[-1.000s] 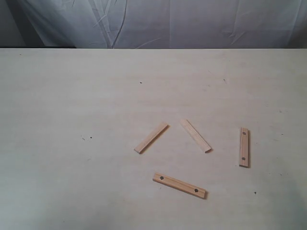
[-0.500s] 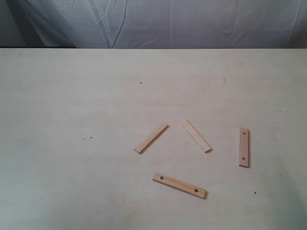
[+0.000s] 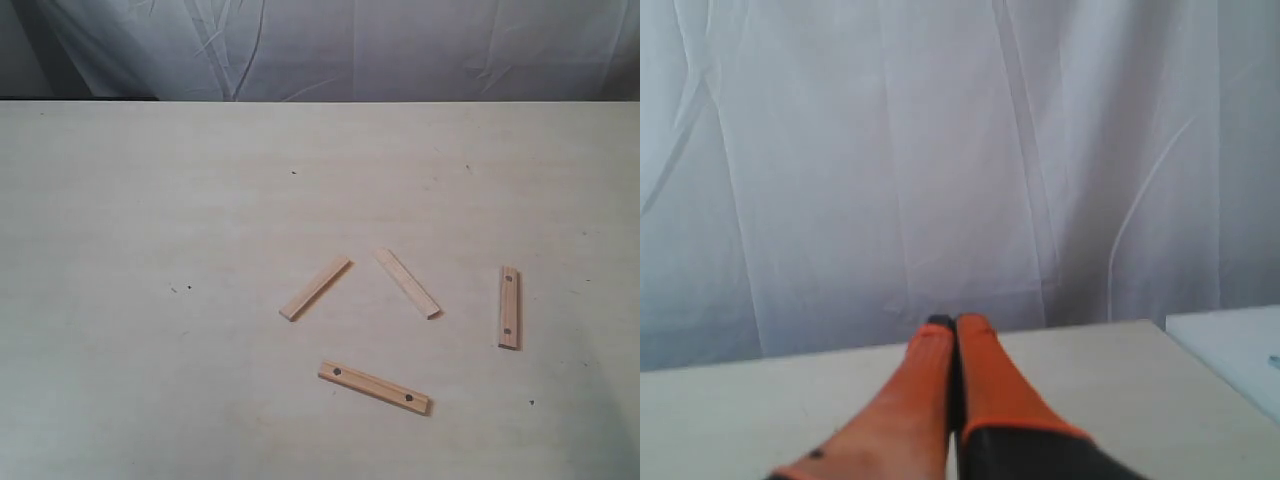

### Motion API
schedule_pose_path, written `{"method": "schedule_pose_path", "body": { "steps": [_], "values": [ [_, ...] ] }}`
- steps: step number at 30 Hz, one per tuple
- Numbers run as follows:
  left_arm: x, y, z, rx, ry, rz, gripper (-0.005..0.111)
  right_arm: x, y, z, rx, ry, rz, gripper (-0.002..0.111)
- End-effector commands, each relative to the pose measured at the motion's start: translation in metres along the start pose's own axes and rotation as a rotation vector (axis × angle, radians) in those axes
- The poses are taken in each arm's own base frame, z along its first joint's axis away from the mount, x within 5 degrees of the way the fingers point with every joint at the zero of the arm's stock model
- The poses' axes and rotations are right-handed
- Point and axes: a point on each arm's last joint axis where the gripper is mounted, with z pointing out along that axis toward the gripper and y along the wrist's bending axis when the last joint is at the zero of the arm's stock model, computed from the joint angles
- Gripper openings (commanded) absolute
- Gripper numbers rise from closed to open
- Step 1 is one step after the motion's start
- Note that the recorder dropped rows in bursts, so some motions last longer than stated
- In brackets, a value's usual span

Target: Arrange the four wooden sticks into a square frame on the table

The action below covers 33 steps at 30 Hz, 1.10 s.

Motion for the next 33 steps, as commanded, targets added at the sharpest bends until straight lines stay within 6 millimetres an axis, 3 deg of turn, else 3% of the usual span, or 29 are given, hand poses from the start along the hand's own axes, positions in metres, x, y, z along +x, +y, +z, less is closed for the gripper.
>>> {"method": "schedule_pose_path", "body": {
  "steps": [1, 5, 9, 11, 12, 14, 21, 23, 26, 33],
  "values": [
    [0.002, 0.002, -0.001, -0.024, 0.009, -0.136, 0.000, -0.013, 0.000, -0.001, 0.002, -0.144, -0.002, 0.000],
    [0.005, 0.003, 0.003, -0.038, 0.050, -0.203, 0.000, -0.020, 0.000, -0.003, 0.000, -0.217, -0.002, 0.000],
    [-0.026, 0.002, 0.027, -0.027, 0.146, -0.128, 0.000, -0.020, 0.000, -0.003, -0.001, -0.223, -0.002, 0.000],
    [-0.044, 0.001, 0.052, -0.012, 0.298, -0.116, 0.000, -0.021, 0.000, -0.003, -0.001, -0.236, -0.002, 0.000],
    [-0.051, 0.000, 0.074, -0.004, 0.426, -0.118, 0.000, -0.022, 0.000, -0.003, -0.001, -0.242, -0.002, 0.000],
    [-0.051, -0.001, 0.105, 0.011, 0.602, -0.095, 0.000, -0.021, 0.000, -0.003, -0.001, -0.235, -0.002, 0.000],
    [-0.017, -0.007, 0.192, 0.159, 0.998, 0.072, 0.000, -0.012, 0.000, -0.001, 0.002, -0.132, -0.002, 0.000],
    [0.000, -0.016, 0.216, 0.226, 1.088, 0.096, 0.000, -0.011, 0.000, -0.001, 0.002, -0.114, -0.002, 0.000],
    [0.022, -0.050, 0.244, 0.347, 1.165, 0.130, 0.000, -0.010, 0.000, -0.001, 0.004, -0.105, 0.014, 0.000],
    [0.064, -0.133, 0.274, 0.564, 1.315, 0.148, 0.000, -0.009, -0.001, -0.001, 0.007, -0.100, 0.044, 0.000]
  ]
}}
